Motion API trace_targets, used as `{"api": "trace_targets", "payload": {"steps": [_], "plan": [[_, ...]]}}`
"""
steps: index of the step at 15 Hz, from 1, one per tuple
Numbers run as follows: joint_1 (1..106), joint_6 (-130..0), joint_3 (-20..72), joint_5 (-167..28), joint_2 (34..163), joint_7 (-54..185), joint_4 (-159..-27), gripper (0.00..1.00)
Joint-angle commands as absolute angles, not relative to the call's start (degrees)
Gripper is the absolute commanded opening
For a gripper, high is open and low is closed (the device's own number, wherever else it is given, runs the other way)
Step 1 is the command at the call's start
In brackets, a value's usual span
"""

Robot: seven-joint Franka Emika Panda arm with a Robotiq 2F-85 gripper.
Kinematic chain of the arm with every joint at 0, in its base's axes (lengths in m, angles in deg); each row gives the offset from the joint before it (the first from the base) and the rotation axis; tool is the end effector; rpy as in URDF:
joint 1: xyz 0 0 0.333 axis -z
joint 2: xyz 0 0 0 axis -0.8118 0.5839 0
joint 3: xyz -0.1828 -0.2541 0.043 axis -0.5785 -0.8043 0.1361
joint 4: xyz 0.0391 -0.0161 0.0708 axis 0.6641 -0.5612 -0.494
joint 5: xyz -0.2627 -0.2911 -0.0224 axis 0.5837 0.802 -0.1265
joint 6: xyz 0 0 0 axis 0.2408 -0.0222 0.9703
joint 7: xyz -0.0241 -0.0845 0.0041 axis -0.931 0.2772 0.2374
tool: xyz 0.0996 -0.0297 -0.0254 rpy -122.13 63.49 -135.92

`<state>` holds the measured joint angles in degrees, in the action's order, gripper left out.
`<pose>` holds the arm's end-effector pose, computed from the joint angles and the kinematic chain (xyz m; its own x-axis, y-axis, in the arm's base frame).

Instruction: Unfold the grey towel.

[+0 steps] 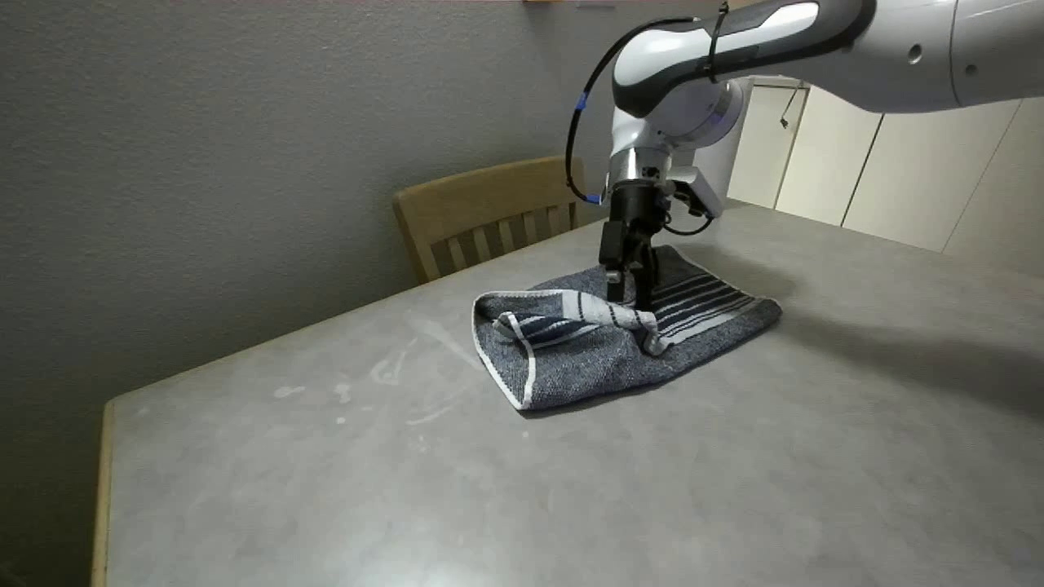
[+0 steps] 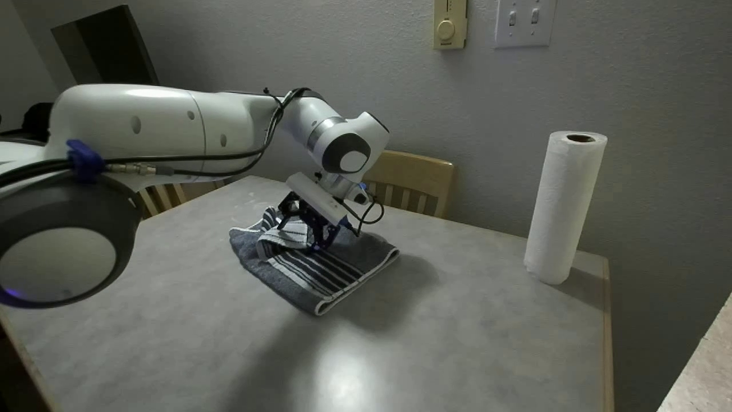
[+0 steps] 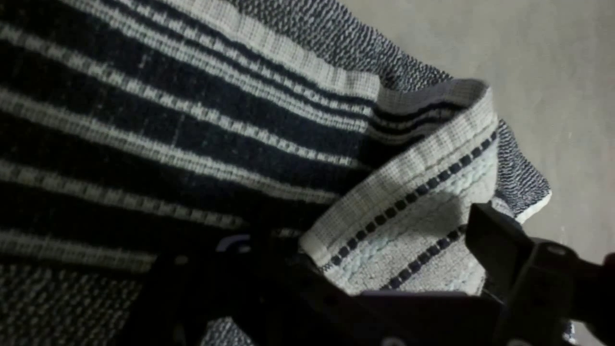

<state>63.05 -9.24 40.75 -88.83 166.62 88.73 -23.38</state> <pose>0.7452 -0.0252 0.1276 0.9109 0.3040 -0.2791 0.0974 -0.8155 -0.5705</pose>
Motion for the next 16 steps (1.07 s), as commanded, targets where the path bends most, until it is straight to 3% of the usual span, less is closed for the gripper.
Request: {"api": "trace_targets", "payload": {"steps": [1, 16], "plan": [[63.29, -11.13, 41.19, -89.1, 166.62, 89.36, -24.31, 1.0], [62.59, -11.65, 41.95, -89.27, 166.63, 88.9, -23.09, 1.0]]}}
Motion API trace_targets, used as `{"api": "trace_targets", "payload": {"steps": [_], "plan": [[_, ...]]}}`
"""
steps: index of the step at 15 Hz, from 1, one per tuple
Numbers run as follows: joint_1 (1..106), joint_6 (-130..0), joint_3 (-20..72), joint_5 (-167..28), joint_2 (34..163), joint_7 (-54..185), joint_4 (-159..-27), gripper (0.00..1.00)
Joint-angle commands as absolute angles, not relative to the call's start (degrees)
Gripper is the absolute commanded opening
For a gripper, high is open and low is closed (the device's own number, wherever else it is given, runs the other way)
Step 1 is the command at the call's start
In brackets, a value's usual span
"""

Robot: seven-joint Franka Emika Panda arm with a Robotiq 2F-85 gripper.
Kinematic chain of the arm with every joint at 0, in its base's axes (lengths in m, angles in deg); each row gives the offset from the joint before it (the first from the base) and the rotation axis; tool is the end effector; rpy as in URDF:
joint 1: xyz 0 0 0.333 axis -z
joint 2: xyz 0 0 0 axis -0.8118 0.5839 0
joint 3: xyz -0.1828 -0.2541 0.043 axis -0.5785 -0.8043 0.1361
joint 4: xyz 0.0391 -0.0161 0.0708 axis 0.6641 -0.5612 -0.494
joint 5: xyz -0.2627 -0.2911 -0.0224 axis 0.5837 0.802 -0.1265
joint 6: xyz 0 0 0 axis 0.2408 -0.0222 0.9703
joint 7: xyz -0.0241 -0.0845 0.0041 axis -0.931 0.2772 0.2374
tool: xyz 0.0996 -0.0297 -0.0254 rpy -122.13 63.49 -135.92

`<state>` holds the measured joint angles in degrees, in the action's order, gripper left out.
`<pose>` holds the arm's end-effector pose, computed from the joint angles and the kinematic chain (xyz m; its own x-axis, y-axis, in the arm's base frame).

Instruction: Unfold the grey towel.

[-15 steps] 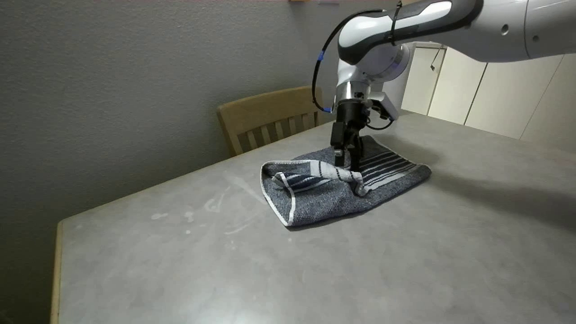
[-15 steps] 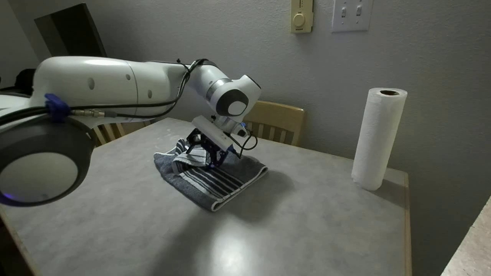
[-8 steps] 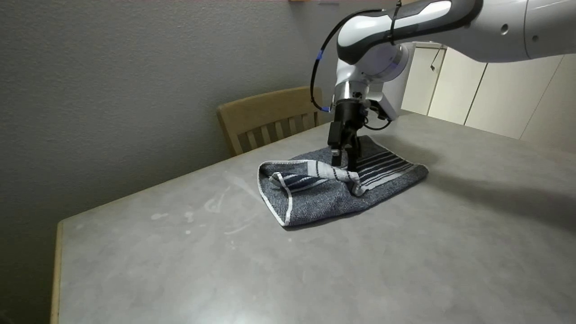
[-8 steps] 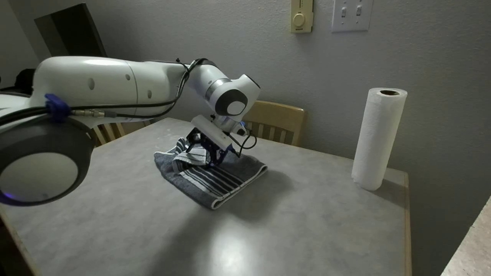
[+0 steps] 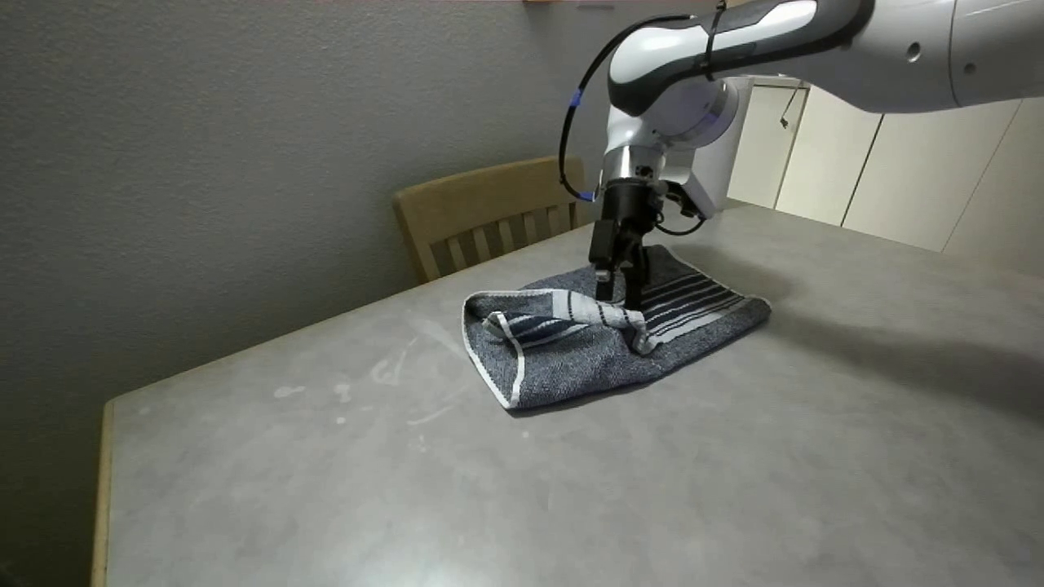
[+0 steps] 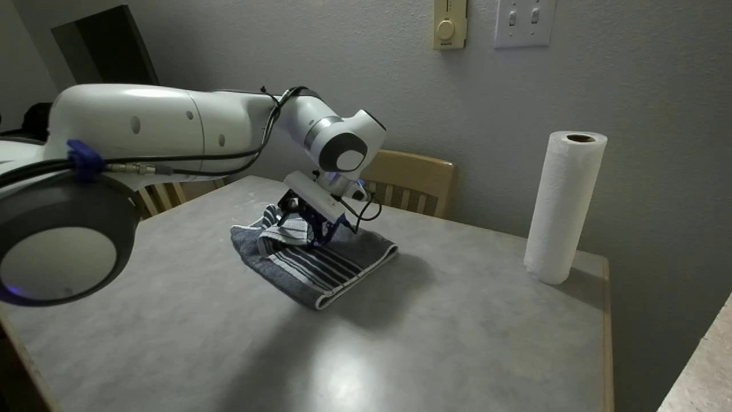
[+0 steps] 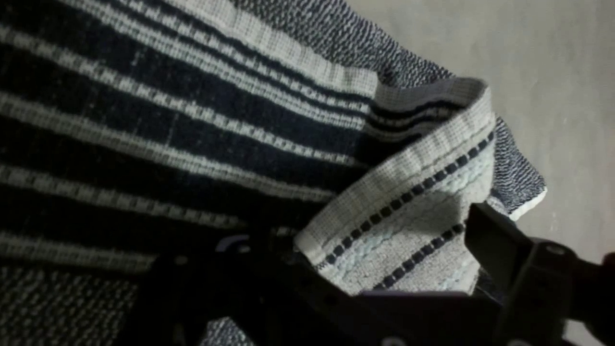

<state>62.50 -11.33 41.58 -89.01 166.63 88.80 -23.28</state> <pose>0.7509 -0.0155 0.1304 0.9221 0.3012 -0.2429 0.1132 -0.8102 -0.5751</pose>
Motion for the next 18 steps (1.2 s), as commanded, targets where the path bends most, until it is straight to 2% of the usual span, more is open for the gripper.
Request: {"api": "trace_targets", "payload": {"steps": [1, 18], "plan": [[62.57, -11.39, 41.93, -89.21, 166.63, 88.81, -22.91, 1.0], [63.22, -14.16, 44.14, -92.04, 166.63, 89.71, -23.69, 1.0]]}}
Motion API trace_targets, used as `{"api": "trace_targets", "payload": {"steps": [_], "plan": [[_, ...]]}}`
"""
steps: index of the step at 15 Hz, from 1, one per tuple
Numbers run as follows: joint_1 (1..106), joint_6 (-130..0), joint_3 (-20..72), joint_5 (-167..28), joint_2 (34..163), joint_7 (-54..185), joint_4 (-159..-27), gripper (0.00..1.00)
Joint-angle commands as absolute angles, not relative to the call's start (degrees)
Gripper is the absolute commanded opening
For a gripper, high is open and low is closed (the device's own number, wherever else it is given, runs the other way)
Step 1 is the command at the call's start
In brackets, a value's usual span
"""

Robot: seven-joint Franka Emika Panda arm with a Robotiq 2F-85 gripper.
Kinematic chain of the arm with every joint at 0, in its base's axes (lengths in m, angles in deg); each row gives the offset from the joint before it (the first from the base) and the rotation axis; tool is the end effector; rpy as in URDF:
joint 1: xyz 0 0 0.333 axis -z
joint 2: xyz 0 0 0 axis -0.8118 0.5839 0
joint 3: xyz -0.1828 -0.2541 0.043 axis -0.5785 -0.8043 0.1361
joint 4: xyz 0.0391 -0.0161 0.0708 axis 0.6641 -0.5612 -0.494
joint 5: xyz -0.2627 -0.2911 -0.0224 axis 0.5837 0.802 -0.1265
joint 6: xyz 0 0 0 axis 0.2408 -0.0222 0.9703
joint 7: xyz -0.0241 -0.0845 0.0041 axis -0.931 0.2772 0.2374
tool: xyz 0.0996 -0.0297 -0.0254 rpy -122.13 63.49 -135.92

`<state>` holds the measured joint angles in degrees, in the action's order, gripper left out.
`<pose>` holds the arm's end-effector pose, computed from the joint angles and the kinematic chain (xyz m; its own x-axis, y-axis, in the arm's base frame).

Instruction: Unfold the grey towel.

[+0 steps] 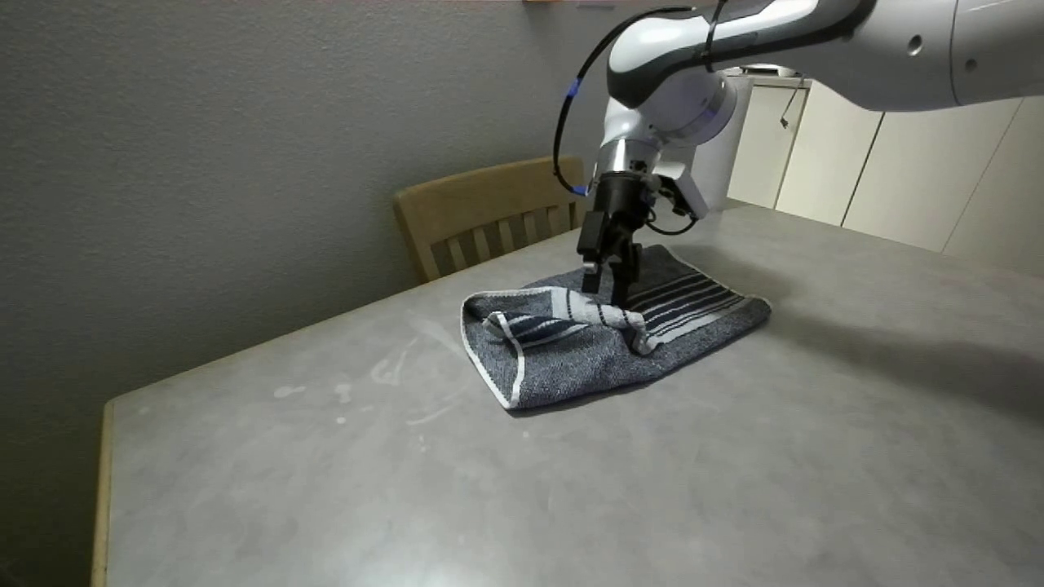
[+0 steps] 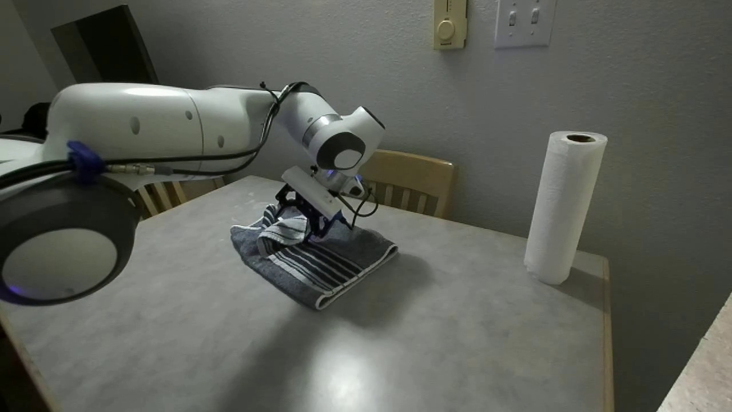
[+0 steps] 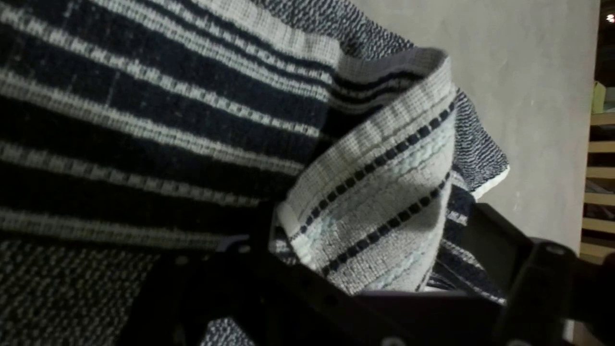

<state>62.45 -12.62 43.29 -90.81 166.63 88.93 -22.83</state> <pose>0.7565 -0.0055 0.1390 0.9344 0.2983 -0.1949 0.1206 -0.7793 -0.6149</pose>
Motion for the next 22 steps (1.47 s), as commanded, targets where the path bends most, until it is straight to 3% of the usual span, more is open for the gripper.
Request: {"api": "trace_targets", "payload": {"steps": [1, 8, 9, 11, 20, 22], "plan": [[63.28, -14.4, 44.21, -92.12, 166.63, 89.72, -23.7, 1.0], [63.71, -15.21, 44.27, -92.28, 166.67, 89.83, -24.18, 0.99], [63.85, -15.33, 44.26, -92.35, 166.68, 89.78, -24.38, 0.75], [64.08, -15.48, 44.25, -92.42, 166.69, 89.84, -24.7, 0.7], [64.72, -15.4, 44.13, -92.28, 166.7, 89.8, -24.45, 0.06], [64.8, -15.36, 44.11, -92.26, 166.7, 89.76, -24.4, 0.0]]}}
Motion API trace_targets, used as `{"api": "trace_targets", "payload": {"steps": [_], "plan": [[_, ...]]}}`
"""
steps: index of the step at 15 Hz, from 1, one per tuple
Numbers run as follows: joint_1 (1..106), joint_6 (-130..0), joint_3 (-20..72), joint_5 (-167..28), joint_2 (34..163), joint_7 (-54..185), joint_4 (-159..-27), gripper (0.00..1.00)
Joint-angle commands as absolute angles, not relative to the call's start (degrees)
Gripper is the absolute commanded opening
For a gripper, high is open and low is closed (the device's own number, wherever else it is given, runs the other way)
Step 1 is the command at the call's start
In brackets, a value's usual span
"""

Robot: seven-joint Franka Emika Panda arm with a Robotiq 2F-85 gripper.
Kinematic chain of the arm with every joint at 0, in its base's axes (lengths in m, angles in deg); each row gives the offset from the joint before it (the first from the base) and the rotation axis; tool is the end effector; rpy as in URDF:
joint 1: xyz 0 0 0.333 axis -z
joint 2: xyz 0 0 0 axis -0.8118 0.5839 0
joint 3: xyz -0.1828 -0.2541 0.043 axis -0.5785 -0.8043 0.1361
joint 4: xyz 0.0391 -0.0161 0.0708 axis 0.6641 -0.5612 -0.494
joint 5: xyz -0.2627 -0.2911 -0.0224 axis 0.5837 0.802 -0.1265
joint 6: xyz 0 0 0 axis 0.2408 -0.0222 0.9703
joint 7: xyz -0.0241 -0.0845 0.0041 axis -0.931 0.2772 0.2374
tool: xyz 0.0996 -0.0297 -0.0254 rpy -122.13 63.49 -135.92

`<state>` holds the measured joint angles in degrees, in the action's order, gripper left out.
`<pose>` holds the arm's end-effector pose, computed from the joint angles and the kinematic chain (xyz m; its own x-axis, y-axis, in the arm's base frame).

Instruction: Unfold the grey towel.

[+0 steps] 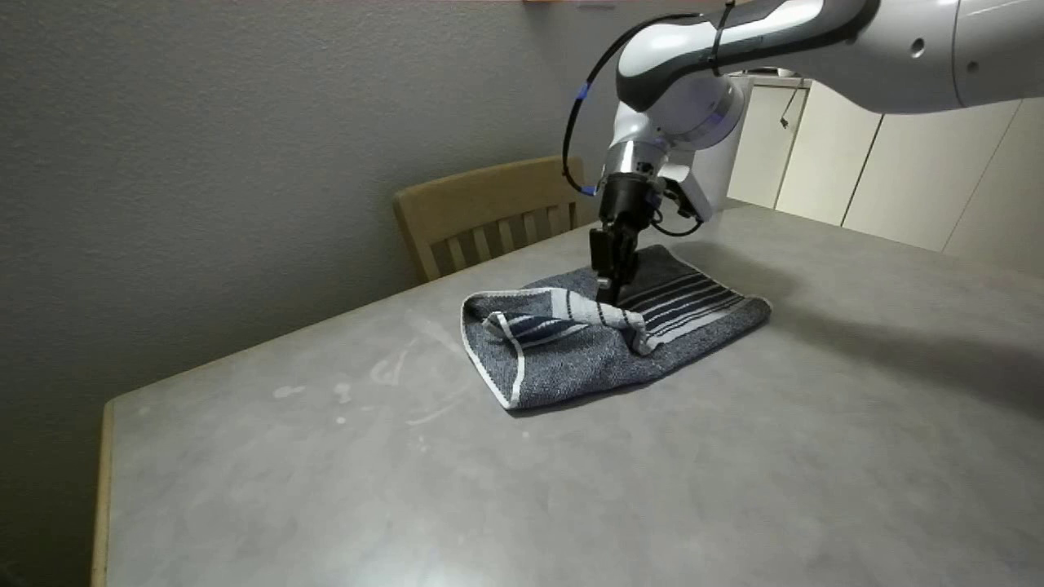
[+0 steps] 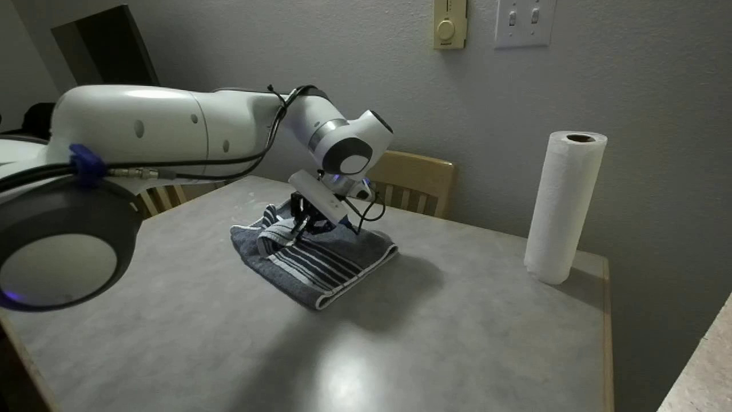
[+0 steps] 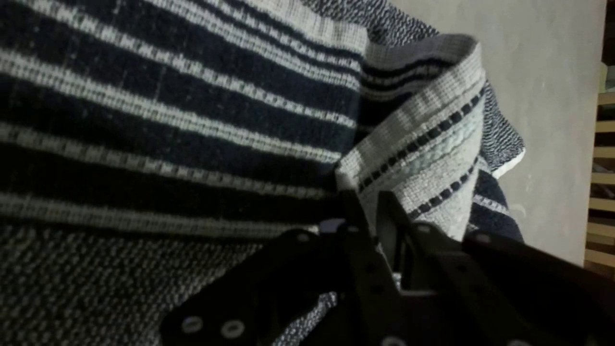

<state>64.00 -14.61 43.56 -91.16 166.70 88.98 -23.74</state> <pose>0.7583 -0.0238 0.1332 0.9487 0.2598 -0.1802 0.0963 -0.7803 -0.6179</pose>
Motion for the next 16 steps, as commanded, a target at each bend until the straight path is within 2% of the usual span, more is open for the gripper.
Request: {"api": "trace_targets", "payload": {"steps": [1, 12, 13, 14, 16], "plan": [[64.82, -15.35, 44.1, -92.26, 166.7, 89.75, -24.38, 0.0], [64.94, -15.15, 44.39, -92.37, 166.7, 90.51, -24.27, 0.0], [64.96, -15.07, 44.38, -92.35, 166.7, 90.56, -24.41, 0.26], [65.05, -15.11, 44.4, -92.43, 166.7, 90.49, -24.58, 0.27], [65.13, -15.32, 44.49, -92.62, 166.7, 90.47, -24.86, 0.4]]}}
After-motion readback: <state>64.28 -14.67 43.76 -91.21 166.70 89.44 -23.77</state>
